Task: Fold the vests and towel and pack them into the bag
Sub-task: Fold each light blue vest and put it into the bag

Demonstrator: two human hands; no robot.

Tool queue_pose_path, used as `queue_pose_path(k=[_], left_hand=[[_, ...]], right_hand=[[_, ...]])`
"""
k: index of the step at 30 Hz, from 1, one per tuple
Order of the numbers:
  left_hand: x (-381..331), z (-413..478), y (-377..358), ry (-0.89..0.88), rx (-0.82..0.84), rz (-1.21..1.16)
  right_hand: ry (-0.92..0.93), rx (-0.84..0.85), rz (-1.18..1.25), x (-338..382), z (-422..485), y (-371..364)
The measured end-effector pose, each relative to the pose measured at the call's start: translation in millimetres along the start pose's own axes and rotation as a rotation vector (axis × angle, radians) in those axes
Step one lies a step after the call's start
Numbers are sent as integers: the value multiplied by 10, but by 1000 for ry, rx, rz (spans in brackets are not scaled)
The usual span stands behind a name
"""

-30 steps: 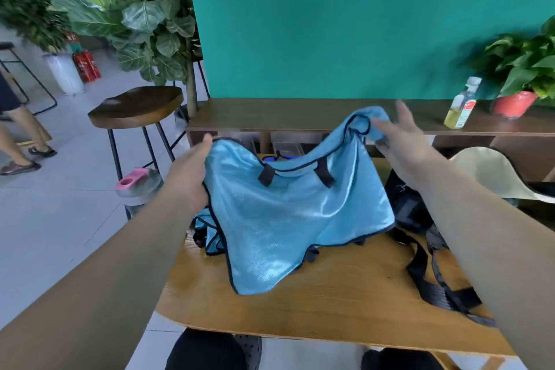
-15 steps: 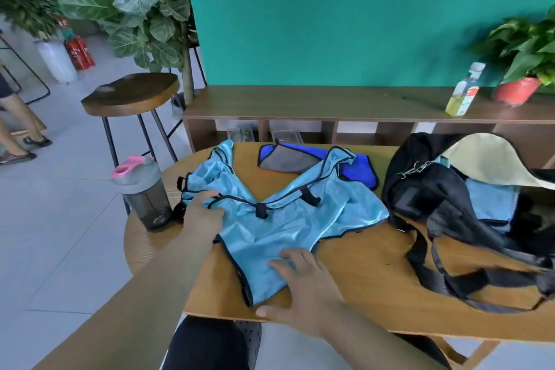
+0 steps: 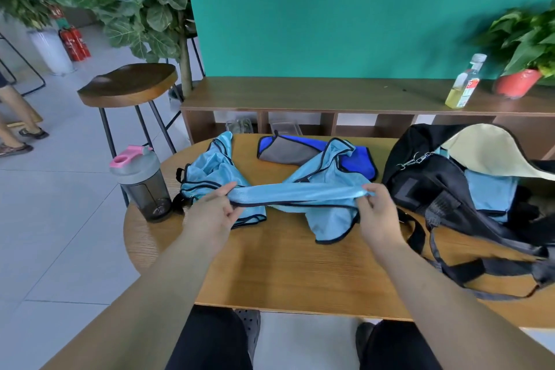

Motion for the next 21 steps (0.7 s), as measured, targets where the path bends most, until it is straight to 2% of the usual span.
queue_pose_path(k=[3, 6, 8, 11, 13, 16, 19, 21], left_hand=[[28, -166, -127, -123, 103, 273], [-3, -251, -242, -391, 152, 656], [-11, -305, -312, -548, 191, 774], [32, -360, -339, -676, 208, 864], [71, -345, -342, -689, 204, 902], [132, -252, -261, -643, 105, 896], [215, -166, -101, -476, -18, 715], [329, -127, 0, -391, -36, 623]], right_hand=[[-60, -68, 282, 187, 125, 160], [-107, -86, 420, 320, 232, 296], [-114, -61, 399, 370, 305, 386], [-131, 12, 188, 380, 405, 465], [-135, 58, -3, 301, 470, 484], [-136, 116, -215, 31, 526, 471], [-121, 95, -346, -217, 454, 436], [-43, 63, -376, -269, 307, 367]])
Point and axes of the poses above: each hand's wrist, its own z-axis towards the middle knuckle, its own y-axis out of the back of the hand, x = y × z, the point moved 5 cm from there along z, towards the middle knuckle, and after that the axes turned 4 degrees about -y, right-handed, at the moved point
